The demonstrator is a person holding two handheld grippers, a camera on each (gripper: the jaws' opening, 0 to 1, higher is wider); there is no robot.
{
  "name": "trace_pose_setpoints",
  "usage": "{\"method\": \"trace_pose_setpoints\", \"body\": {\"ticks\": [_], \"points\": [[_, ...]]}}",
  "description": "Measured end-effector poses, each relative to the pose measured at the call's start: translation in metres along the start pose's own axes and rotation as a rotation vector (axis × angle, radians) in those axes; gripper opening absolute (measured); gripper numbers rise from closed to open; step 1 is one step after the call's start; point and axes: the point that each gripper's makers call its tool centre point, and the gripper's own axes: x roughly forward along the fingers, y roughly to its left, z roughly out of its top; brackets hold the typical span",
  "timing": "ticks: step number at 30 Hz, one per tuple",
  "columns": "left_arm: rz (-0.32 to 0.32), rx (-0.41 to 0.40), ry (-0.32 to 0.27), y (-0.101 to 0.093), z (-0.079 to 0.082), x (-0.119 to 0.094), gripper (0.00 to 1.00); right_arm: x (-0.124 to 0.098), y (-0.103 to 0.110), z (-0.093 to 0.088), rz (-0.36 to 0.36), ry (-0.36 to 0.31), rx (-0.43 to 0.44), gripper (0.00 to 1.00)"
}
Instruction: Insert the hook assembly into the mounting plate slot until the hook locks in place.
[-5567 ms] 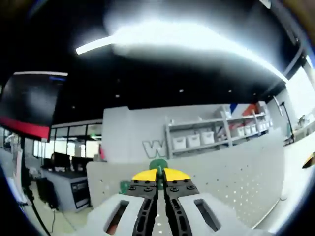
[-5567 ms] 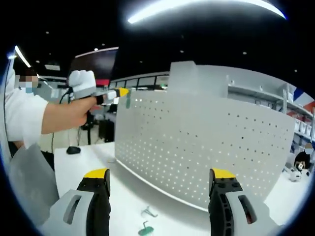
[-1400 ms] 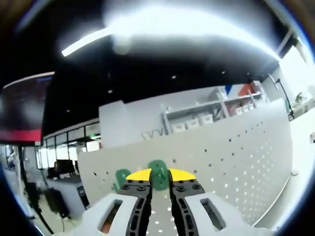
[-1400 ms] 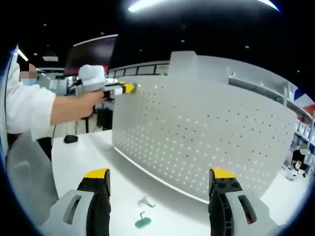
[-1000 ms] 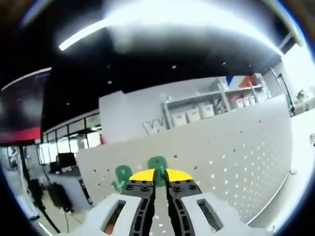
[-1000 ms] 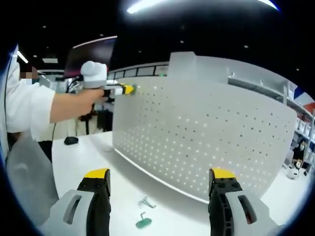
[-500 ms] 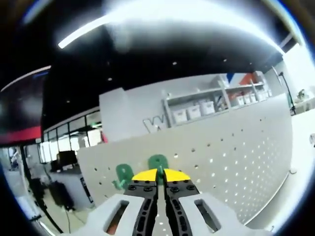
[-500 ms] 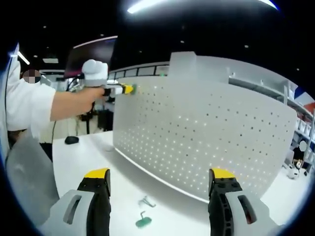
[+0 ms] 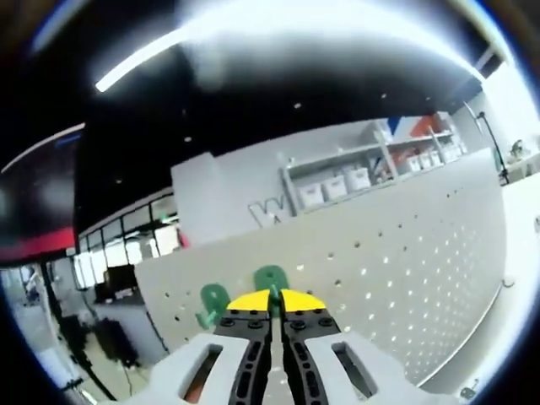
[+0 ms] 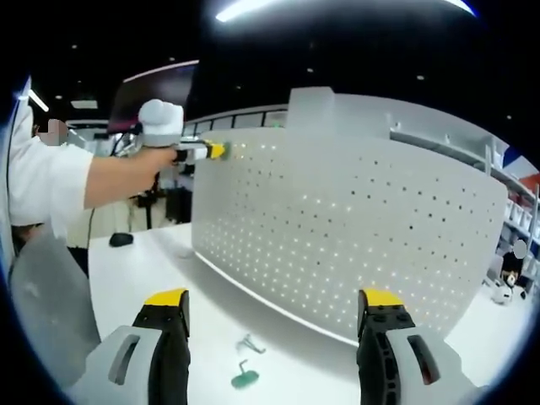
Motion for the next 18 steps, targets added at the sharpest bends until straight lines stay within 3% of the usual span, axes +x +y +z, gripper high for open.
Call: {"method": "trace_pose_setpoints", "body": {"ticks": [7,9,11,14,15,17,18], "points": [[-0.002,0.1,0.013,0.0001,-0.0013,0.0013,0.01,0.0007,0.0,0.0,0.004,-0.002,0.0,0.82],[-0.003,0.067,0.008,0.0012,-0.0018,0.0014,0.01,0.0008,-0.0005,-0.001,0.003,-0.001,0.002,0.82],[-0.007,-0.091,-0.016,0.0033,-0.0034,0.0026,0.01,0.0009,-0.0001,-0.0018,0.005,0.002,0.003,0.82],[-0.001,-0.065,-0.022,0.0042,-0.0033,0.0021,0.01,0.0005,0.0003,-0.0014,0.007,0.002,-0.002,0.82],[0.0,-0.132,-0.036,0.0035,-0.0034,0.0022,0.01,0.0,-0.0009,-0.0005,0.005,-0.001,-0.001,0.82],[0.001,-0.093,-0.038,0.0032,-0.0037,0.0013,0.01,-0.0006,-0.002,-0.0006,0.003,0.0,-0.001,0.82],[0.003,-0.034,-0.033,0.0037,-0.0027,0.0009,0.01,-0.0011,-0.0029,-0.0005,0.001,0.001,-0.002,0.82]]}}
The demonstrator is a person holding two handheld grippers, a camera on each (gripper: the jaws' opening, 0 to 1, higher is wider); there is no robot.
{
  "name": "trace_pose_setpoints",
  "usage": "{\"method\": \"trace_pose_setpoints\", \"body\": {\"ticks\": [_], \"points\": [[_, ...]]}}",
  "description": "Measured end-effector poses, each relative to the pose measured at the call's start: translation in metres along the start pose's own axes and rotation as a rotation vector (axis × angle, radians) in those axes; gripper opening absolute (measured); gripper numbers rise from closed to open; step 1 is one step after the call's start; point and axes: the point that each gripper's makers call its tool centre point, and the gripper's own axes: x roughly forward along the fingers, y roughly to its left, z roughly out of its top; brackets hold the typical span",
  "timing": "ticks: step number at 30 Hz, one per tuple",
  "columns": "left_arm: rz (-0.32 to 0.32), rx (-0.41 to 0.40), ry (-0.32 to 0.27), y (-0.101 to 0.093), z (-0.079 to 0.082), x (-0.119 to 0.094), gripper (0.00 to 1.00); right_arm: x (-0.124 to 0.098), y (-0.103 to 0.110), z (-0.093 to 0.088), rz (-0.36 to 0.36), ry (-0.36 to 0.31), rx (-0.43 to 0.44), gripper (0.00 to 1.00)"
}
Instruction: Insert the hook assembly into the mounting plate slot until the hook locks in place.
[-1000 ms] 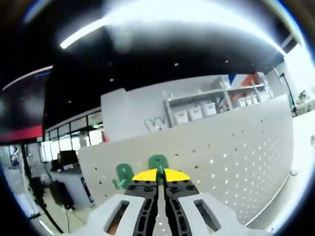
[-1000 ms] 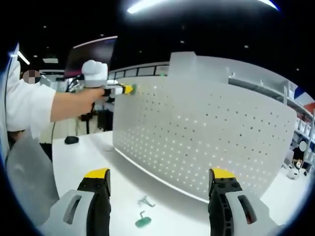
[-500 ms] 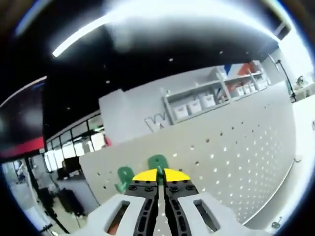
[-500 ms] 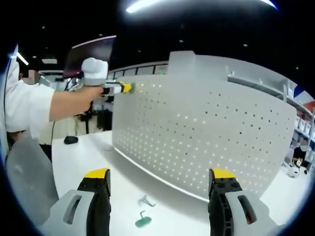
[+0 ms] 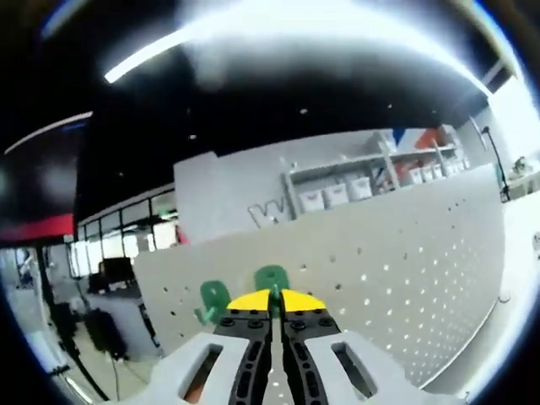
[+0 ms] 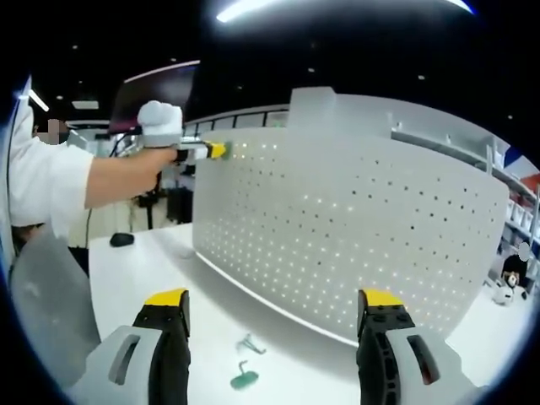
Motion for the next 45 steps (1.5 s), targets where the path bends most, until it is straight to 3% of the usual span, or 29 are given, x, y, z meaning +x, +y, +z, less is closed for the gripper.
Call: {"method": "trace_pose_setpoints", "body": {"ticks": [4,7,9,10,11,13,14,15,16,18,19,20,23,24,25,31,33,34,36,38,39,41,45], "points": [[-0.008,0.161,0.035,-0.002,0.002,-0.001,0.01,0.0,0.0,-0.002,0.002,0.007,-0.003,0.82],[-0.011,0.125,0.034,-0.001,0.001,0.0,0.01,0.001,0.003,-0.001,0.007,0.007,-0.002,0.82],[-0.018,-0.018,0.018,0.0,0.001,-0.001,0.01,0.002,0.005,0.0,0.011,0.001,-0.004,0.82],[-0.02,-0.132,0.007,0.002,0.0,-0.001,0.01,0.002,0.005,0.0,0.012,0.001,-0.004,0.82],[-0.019,-0.177,0.003,0.005,-0.003,-0.001,0.01,0.002,0.006,0.0,0.013,0.001,-0.005,0.82],[-0.014,-0.134,0.005,0.005,-0.002,-0.001,0.01,0.002,0.006,0.0,0.012,0.002,-0.005,0.82],[-0.015,-0.194,-0.002,0.006,-0.003,0.0,0.01,0.001,0.006,0.0,0.011,0.002,-0.004,0.82],[-0.017,-0.316,-0.013,0.006,-0.004,0.0,0.01,0.001,0.005,-0.001,0.008,0.005,-0.001,0.82],[-0.019,-0.356,-0.019,0.006,-0.004,0.0,0.01,0.001,0.005,-0.002,0.007,0.007,-0.001,0.82],[-0.012,-0.307,-0.009,0.008,-0.004,0.0,0.01,0.0,0.004,-0.004,0.004,0.012,-0.003,0.82],[-0.012,-0.405,-0.025,0.006,-0.002,-0.001,0.01,0.0,0.003,-0.005,0.003,0.012,0.0,0.82],[-0.013,-0.442,-0.029,0.006,-0.002,-0.002,0.01,-0.001,0.003,-0.005,0.002,0.012,0.002,0.82],[-0.012,-0.368,-0.012,0.003,0.0,-0.004,0.01,-0.001,0.002,-0.006,0.0,0.014,0.001,0.82],[-0.01,-0.218,-0.008,0.002,0.002,-0.005,0.01,0.0,0.002,-0.006,0.0,0.015,0.003,0.82],[-0.005,-0.137,-0.004,0.0,0.004,-0.006,0.01,0.0,0.002,-0.006,0.001,0.015,0.004,0.82],[0.007,0.116,0.018,-0.005,0.005,-0.004,0.01,0.004,0.004,-0.006,0.008,0.015,0.003,0.82],[0.005,0.105,0.018,-0.005,0.004,-0.002,0.01,0.005,0.005,-0.005,0.009,0.013,0.003,0.82],[0.008,0.16,0.02,-0.005,0.004,-0.001,0.01,0.005,0.004,-0.005,0.009,0.012,0.004,0.82],[0.014,0.146,-0.036,-0.002,0.016,-0.002,0.01,0.006,0.004,-0.005,0.008,0.013,0.004,0.82],[-0.008,-0.076,-0.065,0.0,0.022,0.002,0.01,0.006,0.003,-0.006,0.01,0.017,0.005,0.82],[0.019,-0.066,-0.051,0.008,0.02,0.002,0.01,0.006,0.004,-0.006,0.011,0.018,0.003,0.82],[0.012,-0.013,-0.051,0.008,0.02,0.002,0.01,0.007,0.005,-0.004,0.013,0.012,0.002,0.82],[0.009,-0.035,-0.052,0.007,0.018,0.001,0.01,0.006,0.007,-0.005,0.021,0.017,-0.004,0.82]]}}
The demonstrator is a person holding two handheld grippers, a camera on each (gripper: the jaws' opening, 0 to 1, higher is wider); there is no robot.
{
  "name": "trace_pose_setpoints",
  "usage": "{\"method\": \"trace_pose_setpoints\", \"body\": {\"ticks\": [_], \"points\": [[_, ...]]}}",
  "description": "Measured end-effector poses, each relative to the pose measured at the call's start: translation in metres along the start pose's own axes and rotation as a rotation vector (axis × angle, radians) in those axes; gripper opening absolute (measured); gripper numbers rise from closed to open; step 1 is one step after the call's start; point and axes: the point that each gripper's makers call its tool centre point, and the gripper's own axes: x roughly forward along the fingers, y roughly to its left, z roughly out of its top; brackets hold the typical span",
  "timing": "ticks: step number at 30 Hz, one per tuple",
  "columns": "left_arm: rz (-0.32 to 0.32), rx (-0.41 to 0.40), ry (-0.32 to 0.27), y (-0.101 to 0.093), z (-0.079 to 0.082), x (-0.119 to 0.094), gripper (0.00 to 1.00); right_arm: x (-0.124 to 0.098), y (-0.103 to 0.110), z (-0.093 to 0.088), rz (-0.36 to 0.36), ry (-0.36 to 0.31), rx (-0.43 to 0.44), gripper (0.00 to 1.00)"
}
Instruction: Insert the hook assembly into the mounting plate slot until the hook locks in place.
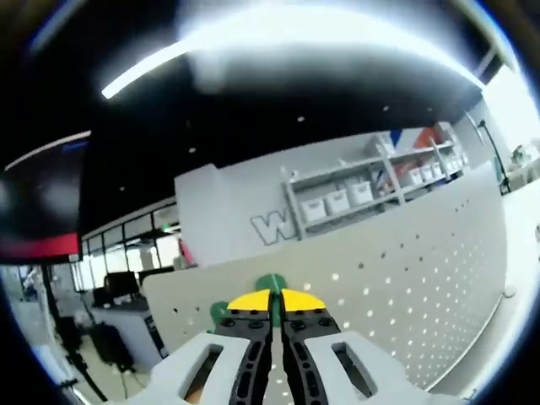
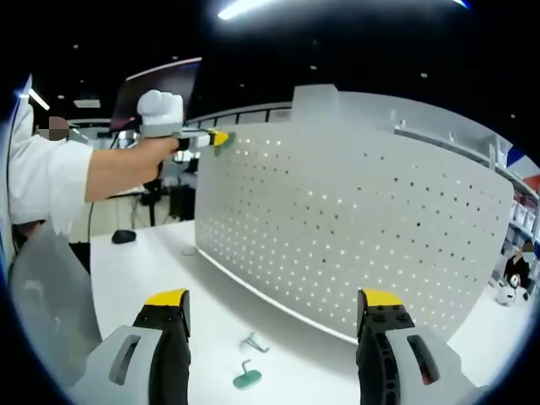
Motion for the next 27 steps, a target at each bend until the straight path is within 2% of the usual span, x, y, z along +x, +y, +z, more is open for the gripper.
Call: {"method": "trace_pose_setpoints", "body": {"ticks": [7,14,27], "points": [[-0.003,-0.008,-0.026,-0.004,-0.002,-0.001,0.01,-0.003,-0.002,0.0,-0.002,0.005,-0.007,0.82],[-0.004,-0.023,-0.007,-0.001,-0.01,0.001,0.01,-0.004,-0.001,-0.002,-0.003,0.013,-0.011,0.82],[-0.004,-0.018,-0.008,0.0,-0.009,-0.003,0.01,-0.003,0.004,-0.003,0.002,0.012,-0.006,0.81]]}}
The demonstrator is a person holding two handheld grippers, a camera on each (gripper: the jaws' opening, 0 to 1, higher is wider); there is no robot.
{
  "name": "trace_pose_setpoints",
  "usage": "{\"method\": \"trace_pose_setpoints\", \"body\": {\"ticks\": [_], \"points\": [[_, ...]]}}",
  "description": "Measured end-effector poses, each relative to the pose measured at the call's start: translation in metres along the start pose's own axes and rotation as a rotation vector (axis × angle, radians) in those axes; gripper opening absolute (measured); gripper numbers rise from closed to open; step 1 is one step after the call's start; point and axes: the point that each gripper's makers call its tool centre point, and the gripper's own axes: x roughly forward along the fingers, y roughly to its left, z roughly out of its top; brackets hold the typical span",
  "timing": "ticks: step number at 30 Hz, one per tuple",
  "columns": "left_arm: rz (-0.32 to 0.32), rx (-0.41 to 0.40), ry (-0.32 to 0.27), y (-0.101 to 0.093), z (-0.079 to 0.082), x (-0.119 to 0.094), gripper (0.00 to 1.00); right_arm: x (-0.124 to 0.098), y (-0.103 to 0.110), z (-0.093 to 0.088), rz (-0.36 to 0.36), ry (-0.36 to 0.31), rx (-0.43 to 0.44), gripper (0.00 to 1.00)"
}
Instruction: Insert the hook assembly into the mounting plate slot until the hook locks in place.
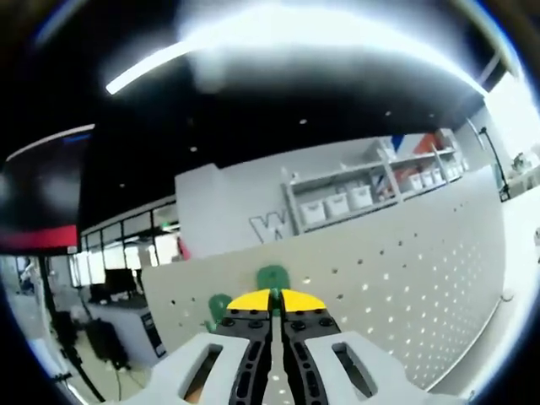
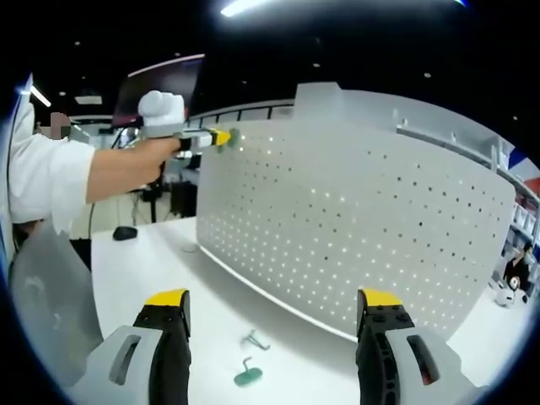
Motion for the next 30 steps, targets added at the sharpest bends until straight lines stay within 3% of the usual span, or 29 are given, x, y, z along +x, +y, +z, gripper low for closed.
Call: {"method": "trace_pose_setpoints", "body": {"ticks": [6,17,30], "points": [[0.005,-0.034,0.014,0.001,-0.012,0.002,0.01,-0.001,-0.002,0.0,-0.002,0.002,-0.007,0.81],[0.003,-0.012,-0.015,-0.006,-0.001,-0.002,0.01,0.001,-0.003,-0.001,-0.002,0.011,-0.007,0.81],[0.003,-0.004,-0.009,-0.007,-0.006,0.001,0.01,0.003,-0.004,-0.004,-0.003,0.02,-0.009,0.81]]}}
